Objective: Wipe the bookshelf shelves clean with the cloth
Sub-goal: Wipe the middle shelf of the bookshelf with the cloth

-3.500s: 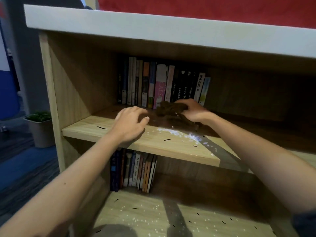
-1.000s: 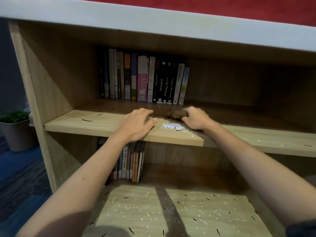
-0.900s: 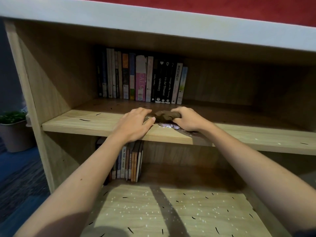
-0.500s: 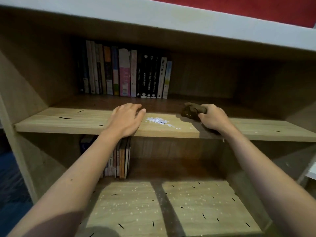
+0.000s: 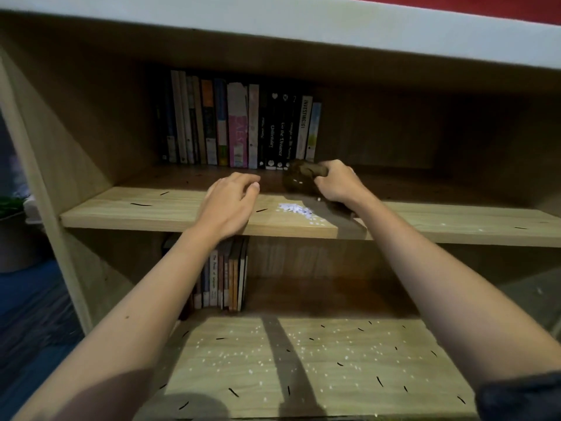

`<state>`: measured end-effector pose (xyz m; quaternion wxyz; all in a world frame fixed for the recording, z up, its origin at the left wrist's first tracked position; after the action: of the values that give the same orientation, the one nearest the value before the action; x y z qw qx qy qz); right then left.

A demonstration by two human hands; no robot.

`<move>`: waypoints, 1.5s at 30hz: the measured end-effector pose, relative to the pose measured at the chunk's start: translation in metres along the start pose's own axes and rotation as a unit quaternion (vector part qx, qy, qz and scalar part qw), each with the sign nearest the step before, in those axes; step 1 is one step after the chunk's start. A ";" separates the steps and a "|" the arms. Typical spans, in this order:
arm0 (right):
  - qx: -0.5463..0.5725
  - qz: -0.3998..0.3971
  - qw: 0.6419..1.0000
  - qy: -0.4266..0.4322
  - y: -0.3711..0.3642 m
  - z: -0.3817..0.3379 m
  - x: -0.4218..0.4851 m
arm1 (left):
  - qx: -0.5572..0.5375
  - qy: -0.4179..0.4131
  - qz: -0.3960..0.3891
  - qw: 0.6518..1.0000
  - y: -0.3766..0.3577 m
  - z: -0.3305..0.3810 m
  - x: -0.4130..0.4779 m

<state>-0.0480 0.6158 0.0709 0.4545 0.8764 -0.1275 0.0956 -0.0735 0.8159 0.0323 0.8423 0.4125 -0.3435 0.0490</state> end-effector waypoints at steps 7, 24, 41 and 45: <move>0.003 -0.142 0.979 0.148 -0.010 -0.015 -0.021 | 0.085 -0.039 -0.016 0.996 -0.001 -0.006 -0.011; 0.029 -0.048 0.983 0.174 -0.001 0.010 -0.068 | 0.171 -0.095 -0.031 0.980 -0.007 -0.009 -0.016; 0.016 -0.028 0.976 0.214 0.004 0.016 -0.101 | 0.148 -0.081 -0.055 0.984 -0.009 -0.002 -0.021; 0.113 -0.021 0.970 0.212 0.027 0.014 -0.091 | 0.152 -0.081 -0.051 0.984 -0.009 -0.003 -0.022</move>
<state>-0.1425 0.6015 0.0583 0.3710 0.8843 0.0016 0.2835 -0.0852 0.8163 0.0115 0.7407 0.5553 -0.3773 0.0237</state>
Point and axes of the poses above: each hand's wrist, its own x-axis towards the middle knuckle, its own y-axis out of the back of the hand, z = x × y, the point moved 1 cm from there along x, towards the middle knuckle, and after that the axes turned 4 degrees about -y, right-handed, at the moved point
